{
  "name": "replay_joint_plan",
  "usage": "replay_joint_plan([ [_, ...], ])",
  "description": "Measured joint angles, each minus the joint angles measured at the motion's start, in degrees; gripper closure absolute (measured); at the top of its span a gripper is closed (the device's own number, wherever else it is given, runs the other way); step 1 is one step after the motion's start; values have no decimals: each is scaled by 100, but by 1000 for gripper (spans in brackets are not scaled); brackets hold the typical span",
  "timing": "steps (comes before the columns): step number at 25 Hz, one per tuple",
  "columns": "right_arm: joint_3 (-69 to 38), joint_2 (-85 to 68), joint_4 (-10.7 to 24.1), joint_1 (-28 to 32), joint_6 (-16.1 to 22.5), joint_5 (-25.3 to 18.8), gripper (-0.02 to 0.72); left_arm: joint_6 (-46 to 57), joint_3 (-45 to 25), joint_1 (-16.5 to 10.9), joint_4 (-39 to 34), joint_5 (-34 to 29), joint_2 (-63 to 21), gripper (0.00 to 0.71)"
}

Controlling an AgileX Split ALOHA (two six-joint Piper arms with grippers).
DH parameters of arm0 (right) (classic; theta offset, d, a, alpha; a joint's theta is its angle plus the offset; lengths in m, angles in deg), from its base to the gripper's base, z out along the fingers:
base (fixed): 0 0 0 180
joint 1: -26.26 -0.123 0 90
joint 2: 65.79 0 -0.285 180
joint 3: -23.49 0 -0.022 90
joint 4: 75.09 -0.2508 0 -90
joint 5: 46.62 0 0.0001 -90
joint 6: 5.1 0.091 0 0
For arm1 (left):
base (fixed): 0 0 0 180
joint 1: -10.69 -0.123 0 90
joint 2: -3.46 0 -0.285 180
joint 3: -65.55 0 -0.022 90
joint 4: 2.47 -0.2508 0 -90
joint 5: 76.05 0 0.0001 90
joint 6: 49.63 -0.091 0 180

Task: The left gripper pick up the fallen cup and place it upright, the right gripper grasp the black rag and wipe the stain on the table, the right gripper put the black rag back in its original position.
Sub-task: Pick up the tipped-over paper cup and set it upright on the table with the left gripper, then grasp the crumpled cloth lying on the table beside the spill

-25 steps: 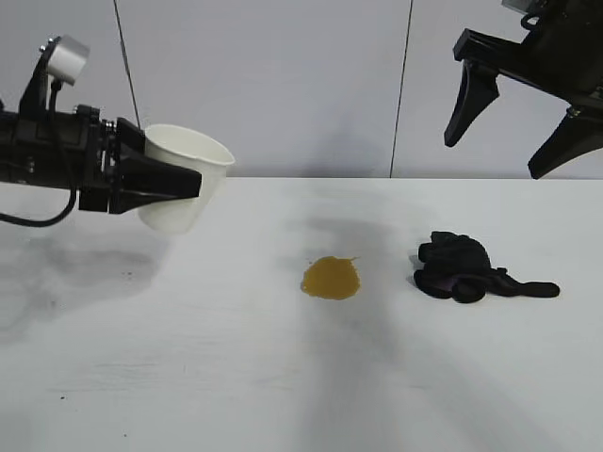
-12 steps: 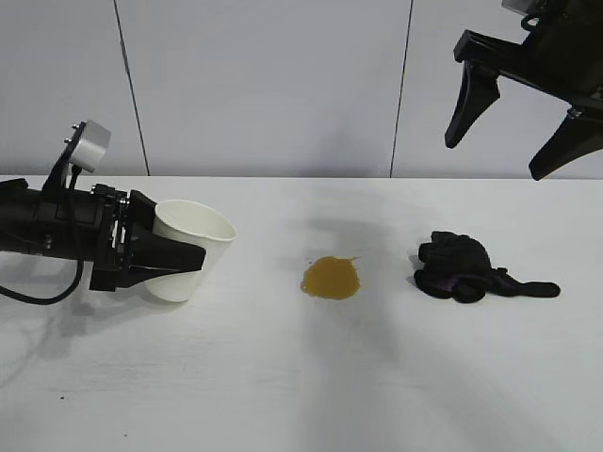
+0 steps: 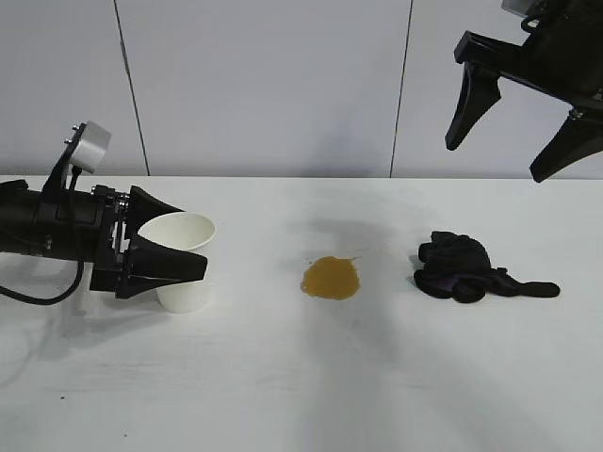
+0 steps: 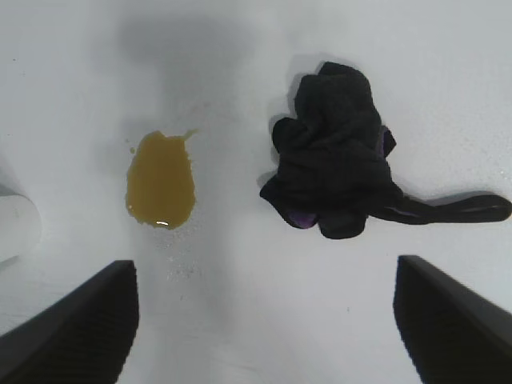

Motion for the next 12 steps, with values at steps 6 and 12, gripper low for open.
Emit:
replay_joint_plan([
  [6, 0, 0, 0, 0, 0, 0, 101, 1567, 0, 12, -12, 332, -826, 17],
  [12, 0, 0, 0, 0, 0, -6, 101, 4294, 0, 134, -1001, 2297, -2170, 17],
])
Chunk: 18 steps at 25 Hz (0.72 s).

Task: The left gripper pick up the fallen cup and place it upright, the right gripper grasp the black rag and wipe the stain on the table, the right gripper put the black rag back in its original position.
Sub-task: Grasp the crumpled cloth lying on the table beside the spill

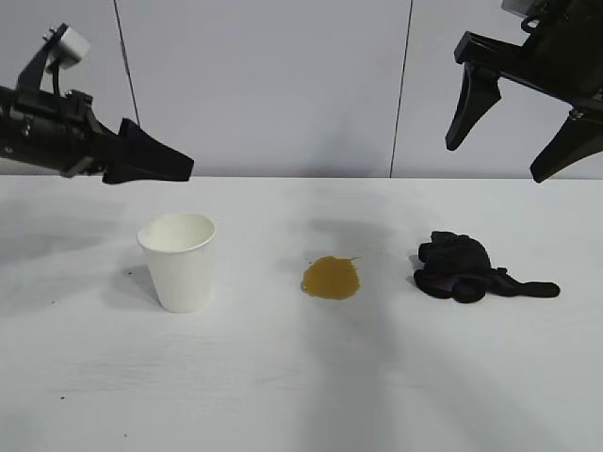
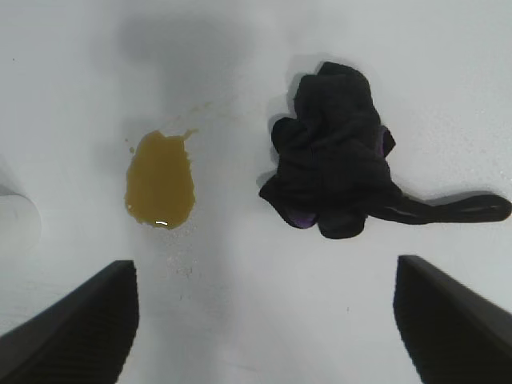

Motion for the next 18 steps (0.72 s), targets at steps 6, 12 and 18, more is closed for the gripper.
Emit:
replay_joint_plan([
  [6, 0, 0, 0, 0, 0, -19, 101, 3731, 582, 428, -2408, 447, -524, 17],
  [12, 0, 0, 0, 0, 0, -35, 101, 6191, 1212, 688, -4447, 306, -519, 17],
  [18, -16, 42, 412, 0, 17, 67, 101, 6834, 1239, 757, -4597, 143, -519, 16],
])
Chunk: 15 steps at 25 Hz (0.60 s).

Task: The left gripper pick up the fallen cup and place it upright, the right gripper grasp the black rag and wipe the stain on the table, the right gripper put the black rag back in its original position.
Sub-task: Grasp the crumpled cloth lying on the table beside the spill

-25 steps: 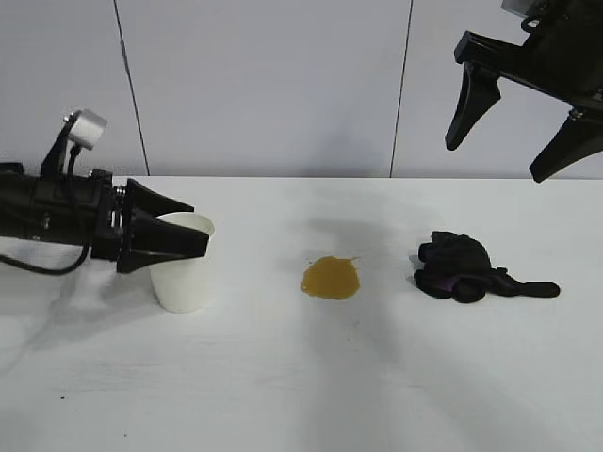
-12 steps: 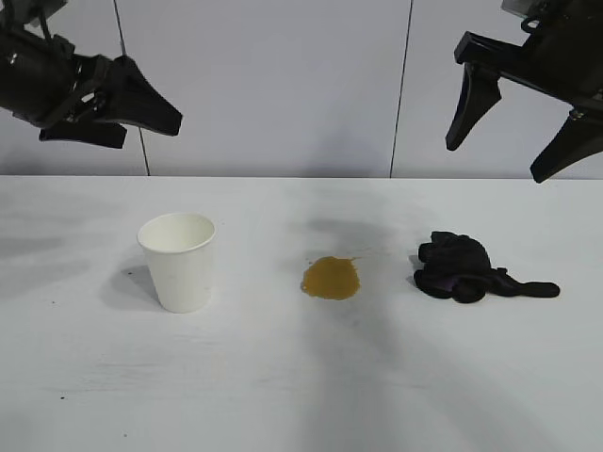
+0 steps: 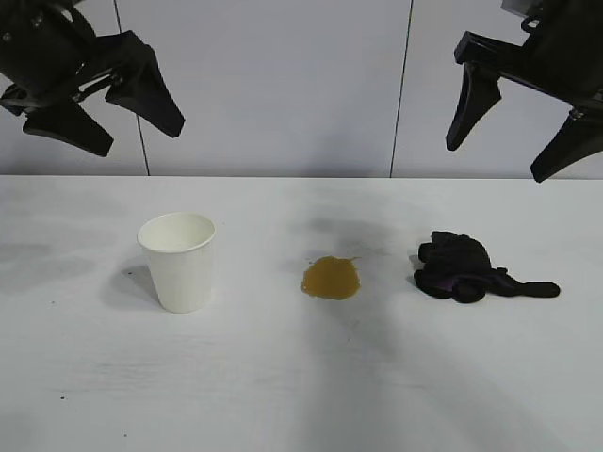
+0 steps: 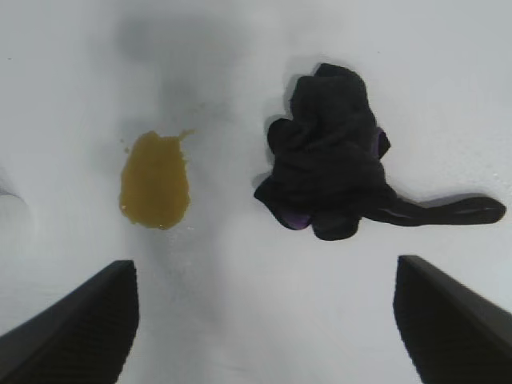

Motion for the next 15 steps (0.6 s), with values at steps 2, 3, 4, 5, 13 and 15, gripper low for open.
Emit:
replay_joint_plan([
  [2, -4, 135, 381, 0, 129, 166, 101, 24, 0, 48, 6, -14, 0, 16],
  [3, -4, 245, 573, 0, 185, 299, 101, 24, 0, 66, 25, -25, 0, 16],
  [4, -4, 373, 725, 0, 225, 441, 101, 30, 0, 75, 59, -39, 0, 16],
  [5, -4, 511, 799, 0, 244, 560, 101, 38, 0, 81, 78, -39, 0, 16],
  [13, -11, 1253, 823, 0, 263, 971, 101, 63, 0, 97, 152, -15, 0, 16],
  [15, -11, 1324, 823, 0, 263, 1017, 101, 63, 0, 97, 202, 15, 0, 16],
])
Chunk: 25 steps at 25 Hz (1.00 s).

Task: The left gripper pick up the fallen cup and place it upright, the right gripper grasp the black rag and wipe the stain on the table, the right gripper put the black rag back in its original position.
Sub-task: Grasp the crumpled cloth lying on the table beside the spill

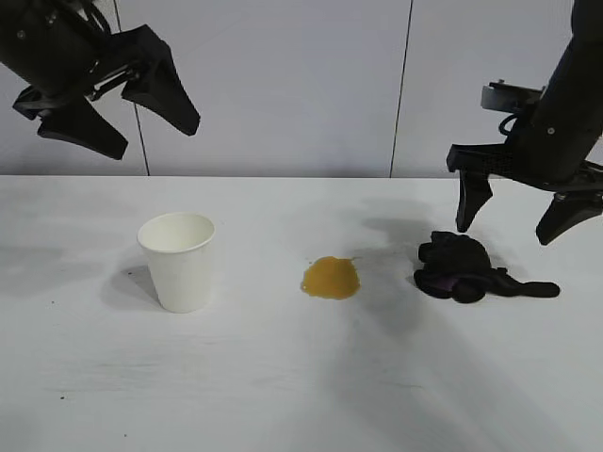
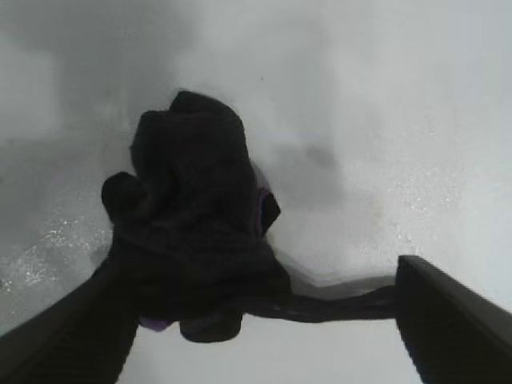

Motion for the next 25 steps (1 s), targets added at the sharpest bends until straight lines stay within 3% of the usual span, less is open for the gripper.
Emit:
replay_joint_plan([
  [20, 0, 522, -7, -54, 0, 494, 106, 31, 0, 2, 34, -14, 4, 16],
  [22, 0, 568, -7, -161, 0, 591, 138, -14, 0, 2, 10, -58, 4, 16],
  [25, 0, 582, -7, -355, 36, 729, 264, -58, 0, 2, -15, -71, 4, 16],
])
